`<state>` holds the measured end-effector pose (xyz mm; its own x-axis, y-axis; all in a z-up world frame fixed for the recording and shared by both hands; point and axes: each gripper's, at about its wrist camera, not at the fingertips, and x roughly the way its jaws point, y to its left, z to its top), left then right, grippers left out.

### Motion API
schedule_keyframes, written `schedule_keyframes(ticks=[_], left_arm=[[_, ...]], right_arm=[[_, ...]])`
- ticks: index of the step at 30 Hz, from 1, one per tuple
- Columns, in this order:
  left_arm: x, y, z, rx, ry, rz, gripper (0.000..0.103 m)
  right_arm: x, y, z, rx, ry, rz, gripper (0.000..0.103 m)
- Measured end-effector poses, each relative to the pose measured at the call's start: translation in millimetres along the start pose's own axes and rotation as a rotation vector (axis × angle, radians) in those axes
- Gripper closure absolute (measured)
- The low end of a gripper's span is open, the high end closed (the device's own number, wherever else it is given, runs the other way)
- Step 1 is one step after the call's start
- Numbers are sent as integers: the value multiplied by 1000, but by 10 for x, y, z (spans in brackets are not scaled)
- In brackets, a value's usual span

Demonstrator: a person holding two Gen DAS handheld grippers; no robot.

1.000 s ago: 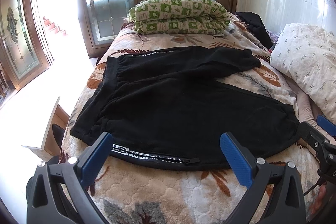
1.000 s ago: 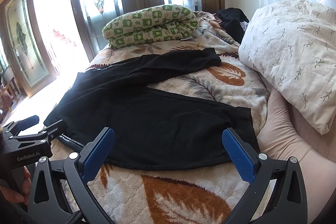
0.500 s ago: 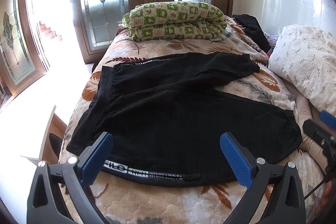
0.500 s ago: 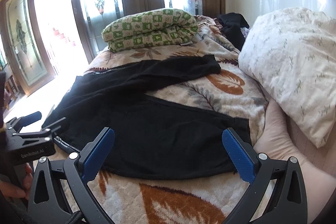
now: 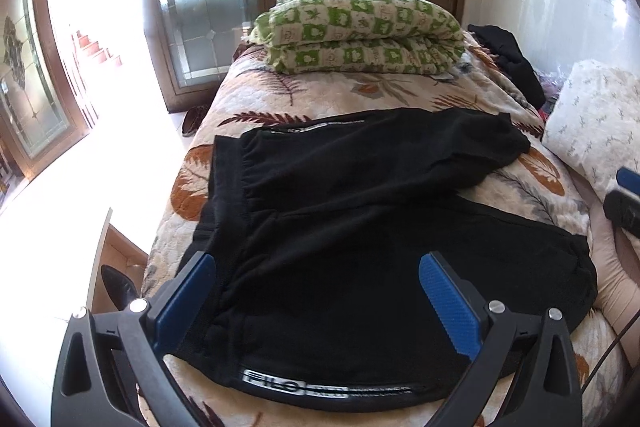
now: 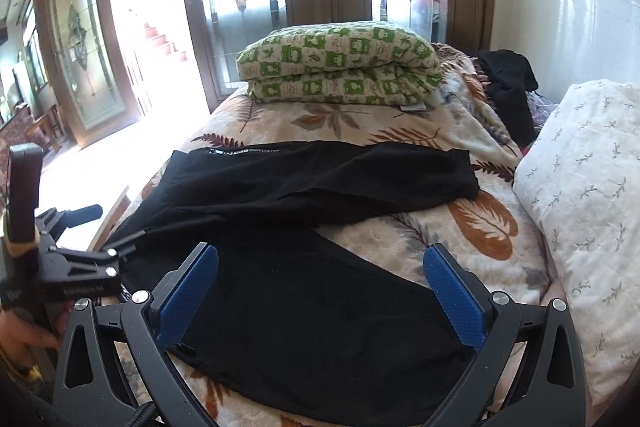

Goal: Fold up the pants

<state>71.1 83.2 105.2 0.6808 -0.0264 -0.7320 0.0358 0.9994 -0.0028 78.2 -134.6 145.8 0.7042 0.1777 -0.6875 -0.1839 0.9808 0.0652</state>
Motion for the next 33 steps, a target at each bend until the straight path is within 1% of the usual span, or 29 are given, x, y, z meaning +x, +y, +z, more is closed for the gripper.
schedule_keyframes(ticks=[3, 6, 10, 13, 16, 19, 23, 24, 26, 30, 33], left_arm=[[35, 156, 23, -43, -1, 6, 0], [78, 237, 50, -60, 7, 4, 0], [146, 298, 123, -43, 25, -14, 0], [185, 385, 181, -31, 22, -25, 0], [312, 510, 227, -43, 45, -49, 0], [486, 602, 298, -24, 59, -69, 0], [734, 718, 464, -11, 86, -141, 0], [802, 765, 508, -17, 96, -147, 0], [938, 861, 579, -28, 114, -134, 0], [1258, 1019, 675, -35, 159, -70, 0], [1498, 1113, 725, -74, 202, -81, 0]], right_arm=[[101, -11, 2, 4, 20, 0, 0], [160, -29, 3, 20, 17, 21, 0], [247, -39, 6, 12, 19, 42, 0], [350, -98, 38, 23, 27, 50, 0], [428, -163, 85, 53, 37, 56, 0], [506, -233, 124, 82, 40, 57, 0], [678, -282, 102, 94, 74, 48, 0], [720, -285, 92, 93, 82, 46, 0], [808, -289, 77, 89, 98, 40, 0], [971, -290, 72, 80, 122, 41, 0], [1125, -271, 132, 48, 142, 39, 0]])
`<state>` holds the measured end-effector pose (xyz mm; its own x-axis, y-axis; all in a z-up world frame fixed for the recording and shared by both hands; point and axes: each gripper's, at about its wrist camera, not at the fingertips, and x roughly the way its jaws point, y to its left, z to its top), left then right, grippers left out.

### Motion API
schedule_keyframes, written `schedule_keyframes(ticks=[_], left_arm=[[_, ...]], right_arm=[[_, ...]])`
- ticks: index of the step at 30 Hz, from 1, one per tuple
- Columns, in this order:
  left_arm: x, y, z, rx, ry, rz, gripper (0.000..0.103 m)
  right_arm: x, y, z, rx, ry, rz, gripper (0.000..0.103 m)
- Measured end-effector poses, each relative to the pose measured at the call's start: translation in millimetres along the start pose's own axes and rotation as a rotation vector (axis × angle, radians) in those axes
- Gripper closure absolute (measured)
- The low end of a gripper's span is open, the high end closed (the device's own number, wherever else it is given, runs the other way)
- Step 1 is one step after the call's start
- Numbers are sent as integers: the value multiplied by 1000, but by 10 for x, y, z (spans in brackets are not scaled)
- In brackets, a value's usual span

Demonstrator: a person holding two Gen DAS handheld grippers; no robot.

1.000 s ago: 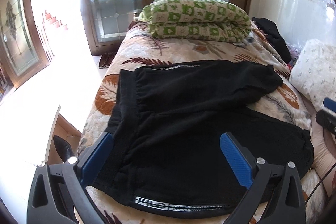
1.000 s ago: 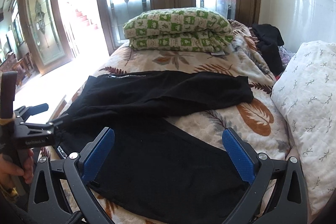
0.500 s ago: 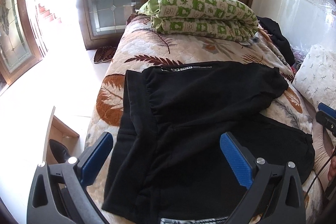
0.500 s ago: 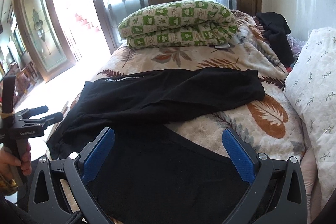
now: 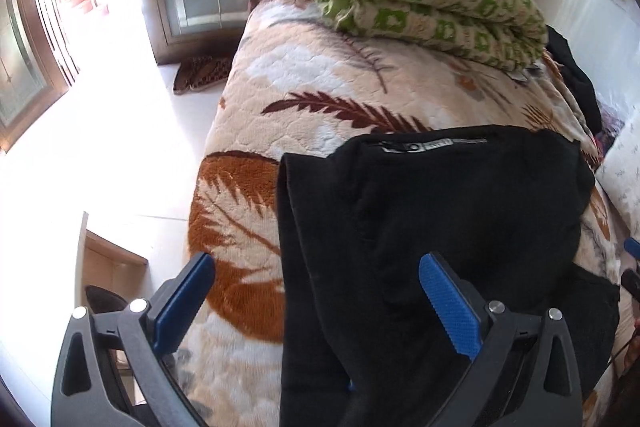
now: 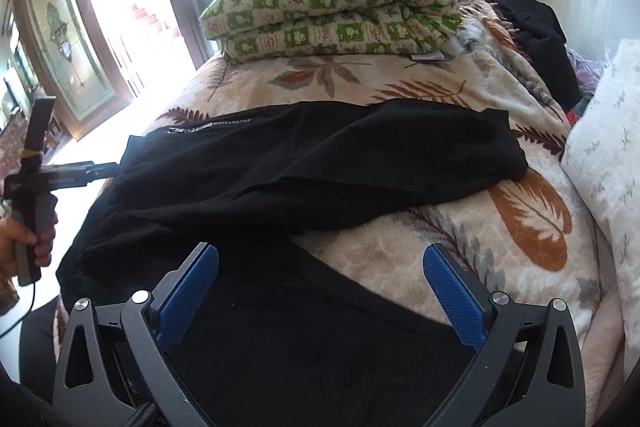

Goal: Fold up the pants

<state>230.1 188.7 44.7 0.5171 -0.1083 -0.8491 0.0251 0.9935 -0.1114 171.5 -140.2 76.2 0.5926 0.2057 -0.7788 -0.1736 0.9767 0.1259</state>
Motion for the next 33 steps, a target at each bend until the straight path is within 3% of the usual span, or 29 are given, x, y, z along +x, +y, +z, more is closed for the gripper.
schedule_keyframes(ticks=[6, 9, 12, 14, 19, 21, 27, 33], left_arm=[[338, 108, 173, -68, 44, -18, 2], [467, 139, 213, -94, 62, -7, 7], [457, 88, 251, -74, 34, 5, 23], [436, 31, 281, -51, 21, 1, 44], [339, -145, 274, 11, -21, -17, 80], [243, -189, 266, 26, -64, -13, 82], [-126, -153, 327, 37, -158, -112, 83], [-369, -168, 344, 55, -227, -156, 83]], right_arm=[[269, -35, 349, -126, 9, 13, 0], [460, -206, 602, -116, 40, 17, 0], [605, -449, 827, -49, 43, -13, 0], [673, -575, 939, -11, 38, -24, 0], [921, -643, 1100, -9, 66, -46, 0], [992, -594, 1112, -40, 78, -40, 0], [1179, -393, 1170, -176, 136, 66, 0], [1385, -180, 1341, -346, 197, 138, 1]])
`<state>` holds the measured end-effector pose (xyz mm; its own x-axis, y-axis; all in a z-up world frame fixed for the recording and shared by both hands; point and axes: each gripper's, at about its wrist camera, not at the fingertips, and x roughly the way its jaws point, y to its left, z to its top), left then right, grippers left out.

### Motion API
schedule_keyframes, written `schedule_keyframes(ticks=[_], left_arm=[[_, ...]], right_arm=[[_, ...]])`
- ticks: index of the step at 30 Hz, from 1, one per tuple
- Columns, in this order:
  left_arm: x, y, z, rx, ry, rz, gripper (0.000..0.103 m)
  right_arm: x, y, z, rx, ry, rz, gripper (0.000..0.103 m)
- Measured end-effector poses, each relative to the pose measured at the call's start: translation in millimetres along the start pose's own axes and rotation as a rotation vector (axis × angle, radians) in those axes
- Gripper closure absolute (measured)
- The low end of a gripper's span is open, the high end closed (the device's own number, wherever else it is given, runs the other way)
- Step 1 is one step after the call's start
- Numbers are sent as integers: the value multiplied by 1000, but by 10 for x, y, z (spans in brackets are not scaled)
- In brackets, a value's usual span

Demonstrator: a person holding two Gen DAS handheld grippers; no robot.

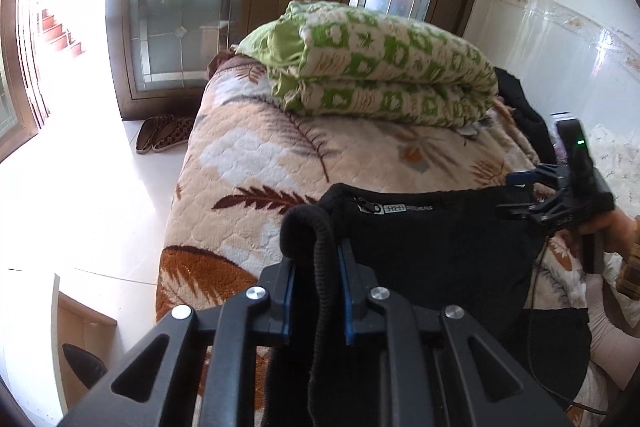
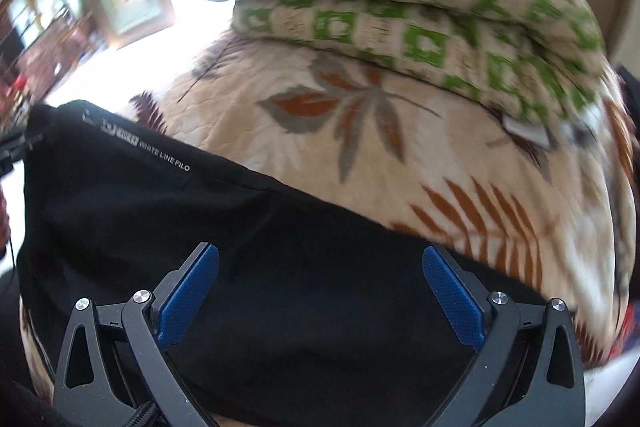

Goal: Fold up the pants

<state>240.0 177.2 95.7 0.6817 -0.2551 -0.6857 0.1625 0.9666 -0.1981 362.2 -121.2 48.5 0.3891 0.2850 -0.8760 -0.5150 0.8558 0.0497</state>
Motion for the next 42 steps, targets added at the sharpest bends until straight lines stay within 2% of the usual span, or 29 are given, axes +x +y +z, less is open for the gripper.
schedule_keyframes(ticks=[7, 10, 12, 13, 14, 15, 16, 17, 20, 28, 32, 34, 36, 37, 39, 41, 42], left_arm=[[-115, -12, -37, 8, -41, -29, 83], [-148, -22, -19, 17, -48, -37, 83], [-128, -44, -6, 34, -43, -33, 83], [-108, -64, -4, 46, -38, -24, 83], [-86, -92, -4, 61, -31, -10, 84], [-72, -103, -11, 74, -26, 0, 83], [-55, -117, -11, 83, -21, 10, 83], [-46, -118, -15, 87, -16, 16, 83], [-41, -106, -9, 85, -2, 32, 83], [-145, -141, -31, 104, 23, 48, 83], [-149, -182, -13, 102, 26, 45, 83], [-143, -205, -6, 108, 27, 45, 83], [-146, -209, -2, 113, 25, 45, 83], [-148, -201, 0, 111, 26, 43, 83], [-150, -184, 6, 105, 28, 38, 83], [-155, -179, 7, 104, 27, 37, 83], [-156, -178, 7, 104, 27, 37, 83]], right_arm=[[355, 98, 275, -152, 74, 8, 3], [529, 116, 314, -182, 112, 22, 8], [640, 109, 307, -178, 137, 37, 22], [665, 97, 300, -164, 138, 54, 22], [652, 84, 296, -151, 117, 63, 31], [639, 80, 300, -146, 108, 70, 51], [609, 67, 303, -138, 98, 79, 63], [569, 42, 308, -125, 98, 105, 85], [504, 109, 286, -179, 130, 108, 92], [182, 172, 194, -246, 140, 113, 93], [301, 221, 88, -282, 169, 61, 91], [410, 269, 50, -300, 183, 32, 86], [478, 285, 63, -311, 174, 11, 67], [498, 283, 81, -314, 163, 6, 62], [540, 261, 133, -308, 148, -16, 37], [612, 220, 174, -292, 154, -5, 34], [642, 195, 185, -272, 162, 12, 35]])
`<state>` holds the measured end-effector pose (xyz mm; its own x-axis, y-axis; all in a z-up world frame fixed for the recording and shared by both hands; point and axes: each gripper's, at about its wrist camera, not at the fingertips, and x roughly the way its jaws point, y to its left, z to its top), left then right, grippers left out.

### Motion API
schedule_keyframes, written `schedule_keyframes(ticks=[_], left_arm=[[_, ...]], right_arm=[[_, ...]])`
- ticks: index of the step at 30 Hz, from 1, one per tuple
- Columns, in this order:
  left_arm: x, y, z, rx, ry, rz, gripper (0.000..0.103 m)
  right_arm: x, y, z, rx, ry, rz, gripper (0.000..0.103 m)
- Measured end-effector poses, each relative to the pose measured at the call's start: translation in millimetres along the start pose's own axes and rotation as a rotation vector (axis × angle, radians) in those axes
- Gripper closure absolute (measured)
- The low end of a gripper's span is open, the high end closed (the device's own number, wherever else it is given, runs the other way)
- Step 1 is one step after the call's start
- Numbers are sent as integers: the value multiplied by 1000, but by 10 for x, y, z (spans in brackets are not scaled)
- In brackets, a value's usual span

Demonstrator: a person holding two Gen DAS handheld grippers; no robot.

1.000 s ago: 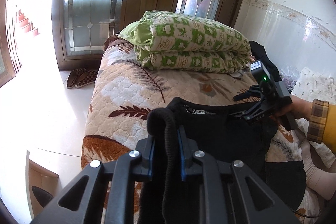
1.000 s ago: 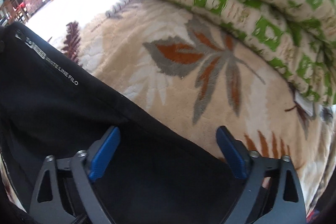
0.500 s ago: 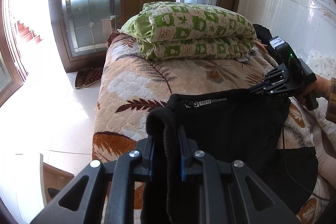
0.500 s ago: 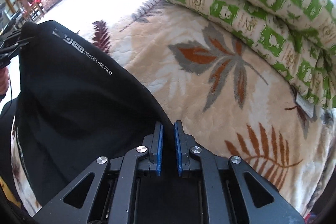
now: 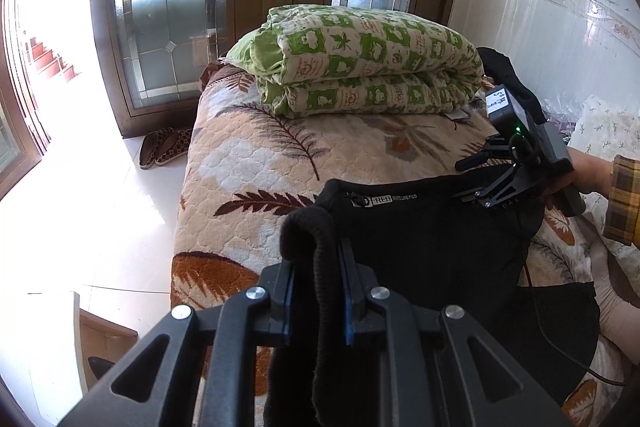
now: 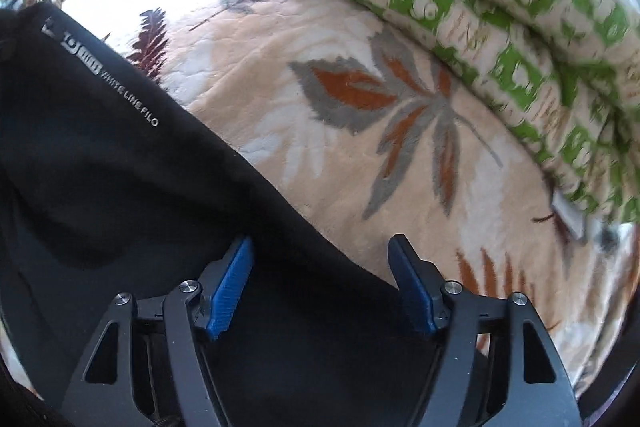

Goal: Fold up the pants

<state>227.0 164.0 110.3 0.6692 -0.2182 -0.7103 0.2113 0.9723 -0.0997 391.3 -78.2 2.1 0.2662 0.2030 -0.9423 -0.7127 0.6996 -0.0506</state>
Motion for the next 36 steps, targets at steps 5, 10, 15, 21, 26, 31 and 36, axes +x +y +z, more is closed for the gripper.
schedule_keyframes(ticks=[5, 10, 15, 21, 26, 31, 36], left_arm=[[-3, -5, -8, 0, 1, 7, 83], [-31, -13, -50, -5, 7, 25, 83], [-152, -9, -128, -29, 5, 12, 83], [-377, -141, -271, 0, -1, -23, 83], [-511, -195, -515, 15, 29, -66, 83], [-615, -283, -818, 58, 65, -87, 83], [-712, -323, -1039, 88, 89, -99, 83]], right_arm=[[-98, 10, -42, 10, 1, 39, 92], [-394, 181, -160, -22, -33, -37, 94], [-879, 290, -371, -4, -115, -17, 94], [-1228, 670, -651, -12, -151, 13, 94], [-1416, 965, -951, 2, -170, 50, 94], [-1484, 1175, -1246, 80, -199, 107, 94], [-1469, 1499, -1549, 116, -188, 151, 94]])
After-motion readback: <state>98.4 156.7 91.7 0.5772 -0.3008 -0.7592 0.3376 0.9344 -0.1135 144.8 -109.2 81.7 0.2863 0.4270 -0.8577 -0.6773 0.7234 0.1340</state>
